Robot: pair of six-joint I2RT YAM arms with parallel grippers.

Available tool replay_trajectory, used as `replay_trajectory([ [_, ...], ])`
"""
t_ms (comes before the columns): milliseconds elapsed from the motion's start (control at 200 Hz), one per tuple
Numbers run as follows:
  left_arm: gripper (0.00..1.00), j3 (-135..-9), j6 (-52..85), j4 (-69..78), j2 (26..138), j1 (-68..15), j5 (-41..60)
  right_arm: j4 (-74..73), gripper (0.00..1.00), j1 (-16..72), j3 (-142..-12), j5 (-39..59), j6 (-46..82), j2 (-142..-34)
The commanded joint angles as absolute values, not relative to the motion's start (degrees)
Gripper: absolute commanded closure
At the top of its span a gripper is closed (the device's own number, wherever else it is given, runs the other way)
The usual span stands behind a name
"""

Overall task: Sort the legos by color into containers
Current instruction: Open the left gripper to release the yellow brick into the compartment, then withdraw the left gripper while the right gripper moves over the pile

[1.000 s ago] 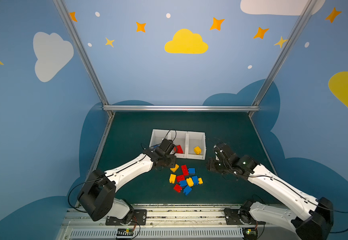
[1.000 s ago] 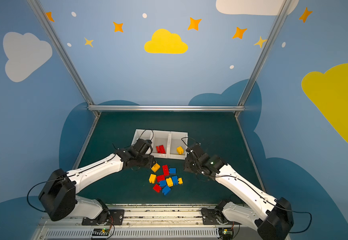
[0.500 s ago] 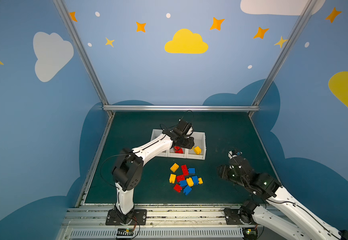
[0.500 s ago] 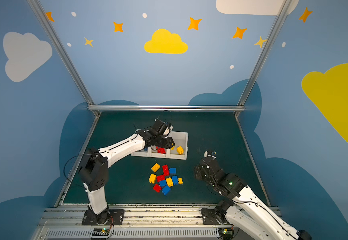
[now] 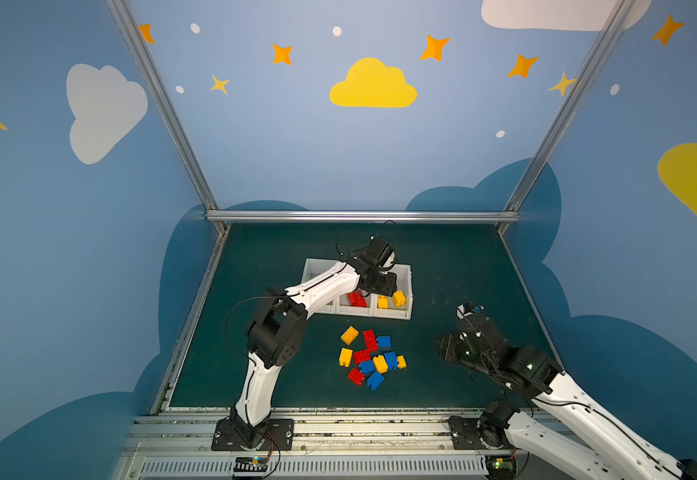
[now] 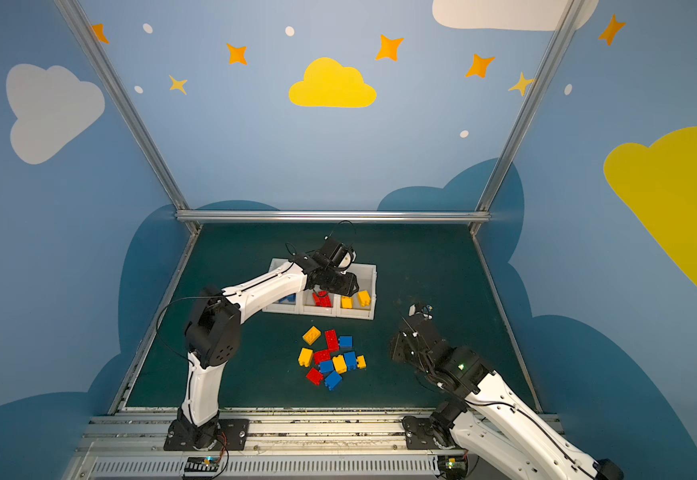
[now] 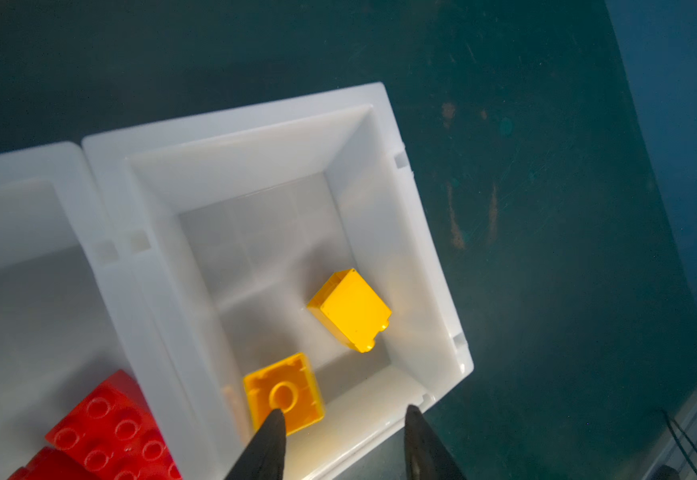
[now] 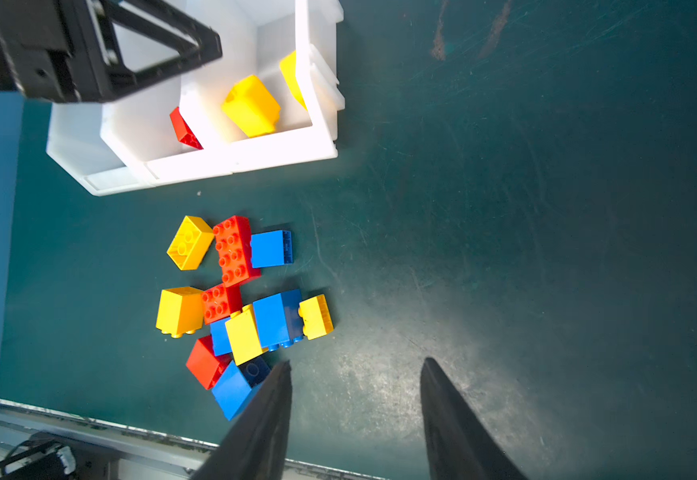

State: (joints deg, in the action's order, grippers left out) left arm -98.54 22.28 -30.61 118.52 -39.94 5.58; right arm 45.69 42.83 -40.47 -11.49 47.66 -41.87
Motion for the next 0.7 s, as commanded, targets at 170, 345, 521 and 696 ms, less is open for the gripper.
replay_trajectory([
  [170, 0.47, -95.8, 22.8, -29.6, 115.2, -40.3, 5.7, 46.4, 0.48, 42.5, -40.7, -11.8, 46.8, -42.2],
  [345, 0.46, -87.3, 23.7, -24.2, 108.5, -40.3, 6.5, 46.1, 0.47, 42.5, -39.9, -11.6, 46.8, -42.7],
  [521, 0.46, -78.4, 24.6, -21.8, 100.4, -40.2, 5.4, 44.0, 0.47, 42.5, -38.9, -10.8, 46.8, -44.5],
  [696, 0.46, -68.3, 26.3, -20.4, 91.6, -39.9, 3.5, 41.4, 0.47, 42.5, -39.3, -8.0, 46.1, -49.3],
])
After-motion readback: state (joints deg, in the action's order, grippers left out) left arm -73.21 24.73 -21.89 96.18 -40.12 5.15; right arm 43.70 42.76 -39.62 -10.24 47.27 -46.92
